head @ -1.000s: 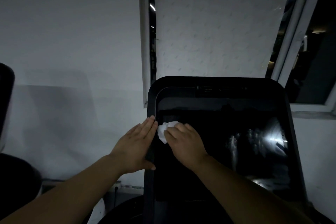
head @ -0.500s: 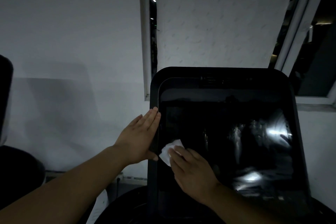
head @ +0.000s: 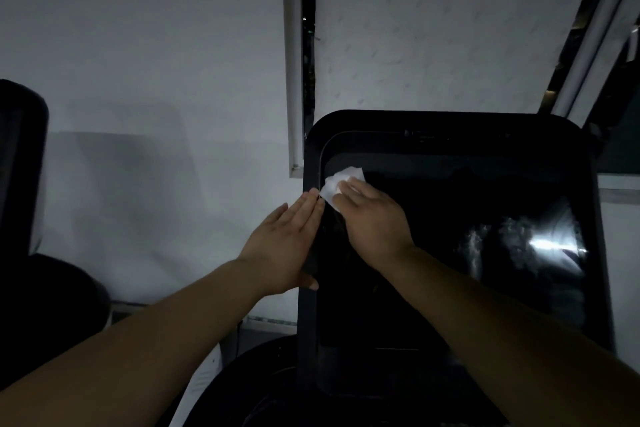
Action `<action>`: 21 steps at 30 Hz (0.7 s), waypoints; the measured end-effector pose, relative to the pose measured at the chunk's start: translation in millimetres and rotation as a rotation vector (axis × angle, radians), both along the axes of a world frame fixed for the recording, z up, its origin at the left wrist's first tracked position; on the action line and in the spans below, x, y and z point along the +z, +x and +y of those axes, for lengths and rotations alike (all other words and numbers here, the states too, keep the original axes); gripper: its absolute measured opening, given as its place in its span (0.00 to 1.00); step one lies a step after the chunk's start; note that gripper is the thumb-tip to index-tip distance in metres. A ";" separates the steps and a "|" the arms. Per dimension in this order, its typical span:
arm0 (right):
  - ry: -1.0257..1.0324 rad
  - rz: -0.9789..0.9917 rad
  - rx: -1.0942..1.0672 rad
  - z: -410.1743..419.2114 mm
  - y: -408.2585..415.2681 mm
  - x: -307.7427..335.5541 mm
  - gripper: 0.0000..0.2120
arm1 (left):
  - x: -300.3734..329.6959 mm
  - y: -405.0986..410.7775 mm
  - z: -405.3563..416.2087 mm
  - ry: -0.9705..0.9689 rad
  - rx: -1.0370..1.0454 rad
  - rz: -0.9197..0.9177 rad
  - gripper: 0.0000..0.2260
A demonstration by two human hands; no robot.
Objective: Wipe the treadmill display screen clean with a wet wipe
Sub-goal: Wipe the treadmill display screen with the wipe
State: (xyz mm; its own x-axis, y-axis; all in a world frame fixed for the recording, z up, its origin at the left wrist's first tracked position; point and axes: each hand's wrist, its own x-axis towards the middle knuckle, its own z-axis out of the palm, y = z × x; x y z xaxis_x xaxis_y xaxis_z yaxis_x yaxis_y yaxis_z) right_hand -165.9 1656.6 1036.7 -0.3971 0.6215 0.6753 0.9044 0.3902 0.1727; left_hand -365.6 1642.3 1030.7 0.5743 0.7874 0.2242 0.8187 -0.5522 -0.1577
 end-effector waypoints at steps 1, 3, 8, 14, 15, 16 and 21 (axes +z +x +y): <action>-0.005 -0.008 0.006 -5.2 0.9 -6.7 0.20 | -0.1 0.2 0.1 -0.003 0.003 0.000 0.61; -0.035 -0.045 0.019 -19.0 3.5 -24.9 0.20 | -0.2 0.4 -0.1 0.002 0.004 0.004 0.61; -0.068 -0.068 0.061 -63.0 11.2 -76.2 0.16 | -0.9 1.2 -0.3 0.004 0.009 0.005 0.61; -0.161 -0.118 0.043 -102.5 16.0 -126.1 0.18 | -3.7 1.6 -6.5 -0.014 0.025 0.033 0.61; -0.169 -0.132 0.044 -108.6 16.4 -132.0 0.18 | -4.4 1.8 -7.9 -0.017 0.030 0.033 0.61; -0.175 -0.150 0.046 -113.6 17.3 -137.8 0.19 | -4.7 2.1 -8.8 -0.015 0.033 0.035 0.61; -0.183 -0.187 0.037 -120.3 20.2 -144.6 0.19 | -5.3 3.3 -9.6 -0.007 0.037 0.046 0.61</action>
State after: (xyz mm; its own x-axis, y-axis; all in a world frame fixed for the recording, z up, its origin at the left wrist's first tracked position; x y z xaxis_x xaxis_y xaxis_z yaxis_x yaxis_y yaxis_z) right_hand -145.7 1536.3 892.1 -0.5295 0.7092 0.4654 0.8477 0.4628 0.2593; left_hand -362.3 1632.7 1025.5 0.5543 0.8097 0.1927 0.8305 -0.5229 -0.1919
